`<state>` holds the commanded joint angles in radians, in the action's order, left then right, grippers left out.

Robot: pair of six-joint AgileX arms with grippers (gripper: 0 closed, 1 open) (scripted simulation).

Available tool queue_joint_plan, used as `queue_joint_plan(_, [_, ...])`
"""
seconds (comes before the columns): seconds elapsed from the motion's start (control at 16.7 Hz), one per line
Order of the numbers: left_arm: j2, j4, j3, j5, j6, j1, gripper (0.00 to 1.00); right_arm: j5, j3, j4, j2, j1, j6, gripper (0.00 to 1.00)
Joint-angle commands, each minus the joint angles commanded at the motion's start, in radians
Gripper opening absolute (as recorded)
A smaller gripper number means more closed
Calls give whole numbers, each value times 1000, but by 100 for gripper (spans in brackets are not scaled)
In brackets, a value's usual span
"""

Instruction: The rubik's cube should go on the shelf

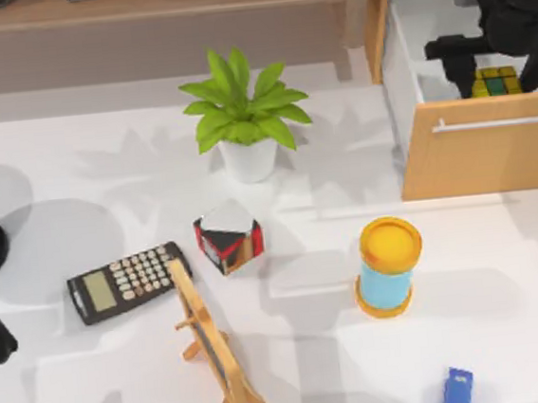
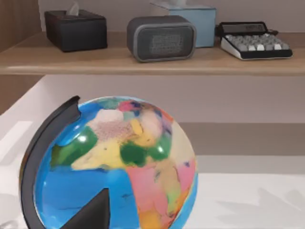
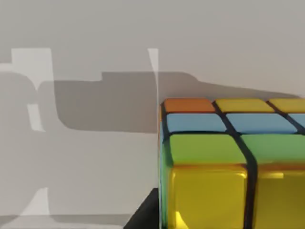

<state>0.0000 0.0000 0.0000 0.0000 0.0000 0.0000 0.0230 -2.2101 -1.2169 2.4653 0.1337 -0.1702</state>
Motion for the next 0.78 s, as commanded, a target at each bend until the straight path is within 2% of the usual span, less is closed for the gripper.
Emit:
queue_joint_plan(0.36, [0, 0, 0, 0, 0, 0, 100, 21, -9, -60, -21, 8, -3, 0])
queue_joint_plan(0.78, [0, 0, 0, 0, 0, 0, 100, 0, -135, -126, 8, 3, -1, 0])
